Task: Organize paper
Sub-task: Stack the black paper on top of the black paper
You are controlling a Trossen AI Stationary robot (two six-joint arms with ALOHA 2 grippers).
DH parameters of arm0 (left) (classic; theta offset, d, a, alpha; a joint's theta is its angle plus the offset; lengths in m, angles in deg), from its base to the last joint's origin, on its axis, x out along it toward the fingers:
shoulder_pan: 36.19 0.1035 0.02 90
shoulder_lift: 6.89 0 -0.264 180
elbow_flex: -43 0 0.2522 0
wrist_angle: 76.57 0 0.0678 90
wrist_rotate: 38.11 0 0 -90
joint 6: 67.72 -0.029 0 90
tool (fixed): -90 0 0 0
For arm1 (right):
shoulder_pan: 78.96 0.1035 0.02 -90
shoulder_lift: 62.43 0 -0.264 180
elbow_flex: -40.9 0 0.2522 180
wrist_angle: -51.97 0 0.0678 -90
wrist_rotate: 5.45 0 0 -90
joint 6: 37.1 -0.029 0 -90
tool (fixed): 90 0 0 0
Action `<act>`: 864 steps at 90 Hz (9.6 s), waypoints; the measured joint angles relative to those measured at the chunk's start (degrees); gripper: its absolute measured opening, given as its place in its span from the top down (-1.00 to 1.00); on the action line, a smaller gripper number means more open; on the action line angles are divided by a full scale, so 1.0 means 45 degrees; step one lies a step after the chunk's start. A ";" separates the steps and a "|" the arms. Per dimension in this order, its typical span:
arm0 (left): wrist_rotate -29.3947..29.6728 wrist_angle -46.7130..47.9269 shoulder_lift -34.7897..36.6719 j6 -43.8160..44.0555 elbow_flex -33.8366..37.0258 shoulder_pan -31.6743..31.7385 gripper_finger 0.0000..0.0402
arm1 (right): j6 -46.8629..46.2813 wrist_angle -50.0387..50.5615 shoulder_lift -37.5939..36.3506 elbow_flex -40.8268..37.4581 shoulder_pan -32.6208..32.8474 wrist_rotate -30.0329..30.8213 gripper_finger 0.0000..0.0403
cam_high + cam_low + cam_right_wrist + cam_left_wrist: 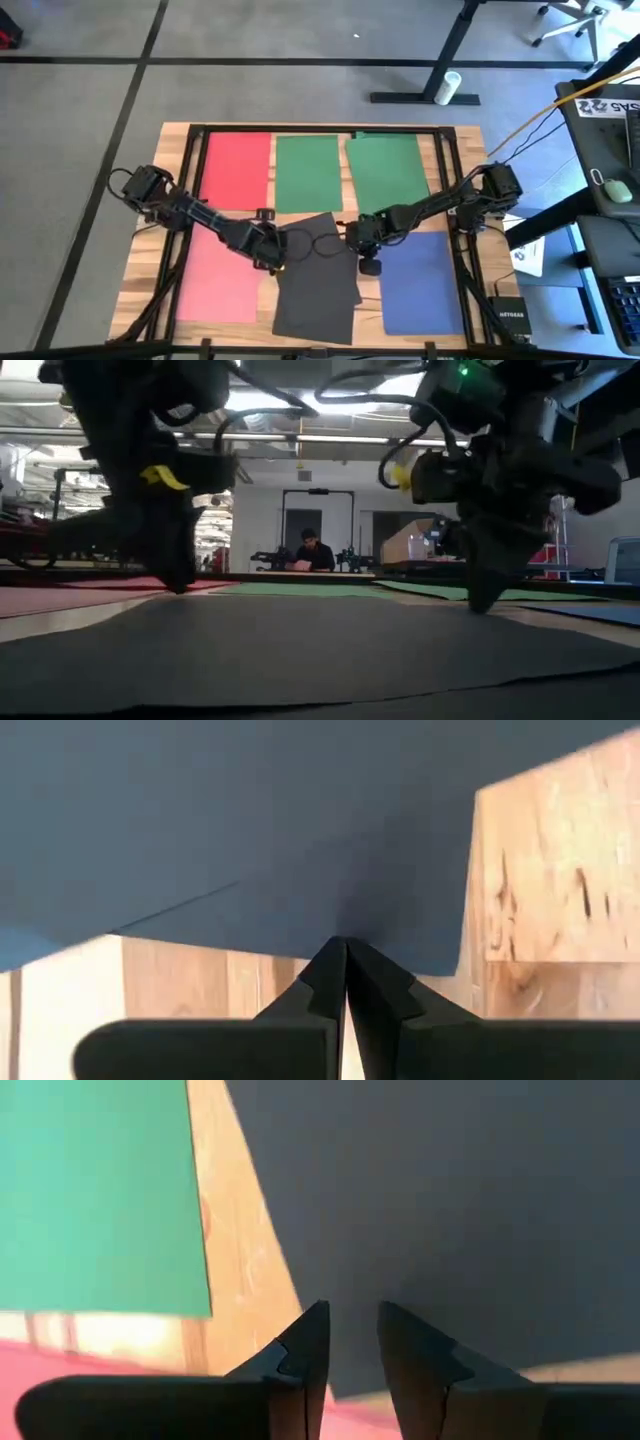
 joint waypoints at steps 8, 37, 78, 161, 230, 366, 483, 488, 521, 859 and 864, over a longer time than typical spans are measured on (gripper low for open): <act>-0.0001 -0.0500 0.0000 -0.0548 0.0008 0.0157 0.64 | -0.0088 -0.0096 -0.0013 -0.0007 0.0004 0.0174 1.00; -0.0005 -0.2323 -0.0009 -0.2406 0.0008 0.0291 0.64 | -0.0166 -0.0134 -0.0044 -0.0033 0.0012 0.0379 1.00; 0.0231 -0.3785 -0.0546 -0.2415 0.0013 0.2492 0.64 | -0.0119 -0.0370 -0.0015 -0.0056 0.0012 0.0604 1.00; 0.0099 -0.4726 -0.1370 -0.2750 -0.0536 0.2481 1.00 | 0.0038 -0.0380 -0.0003 -0.0066 -0.0007 0.0481 1.00; -0.2223 -0.5872 -0.1540 -0.4130 -0.0434 0.2959 1.00 | 0.0082 -0.0467 -0.0005 -0.0071 -0.0007 0.0443 1.00; -0.1841 -0.5869 -0.1756 -0.5747 -0.0934 0.1349 1.00 | 0.0847 -0.0665 0.0005 -0.0061 -0.0760 0.1157 1.00; -0.0110 0.2774 0.0058 -0.2201 -0.1591 0.0664 1.00 | 0.0743 0.0932 -0.0714 -0.0017 -0.0760 0.1049 1.00; 0.0036 0.3114 0.0058 -0.1910 -0.1470 0.0877 1.00 | 0.0743 0.0962 -0.0719 -0.0010 -0.0760 0.1060 1.00; -0.0388 0.2590 0.0053 -0.2176 -0.0094 0.2575 1.00 | 0.0743 0.0862 -0.0724 0.0002 -0.0750 0.1019 1.00; -0.1637 0.1410 0.0063 -0.1912 -0.0924 0.1323 1.00 | 0.1111 0.0659 -0.1093 -0.0497 -0.1654 0.0247 1.00; -0.1638 0.1761 0.0068 -0.1837 -0.0930 0.1138 1.00 | 0.1092 0.0799 -0.1093 -0.0488 -0.1654 0.0203 1.00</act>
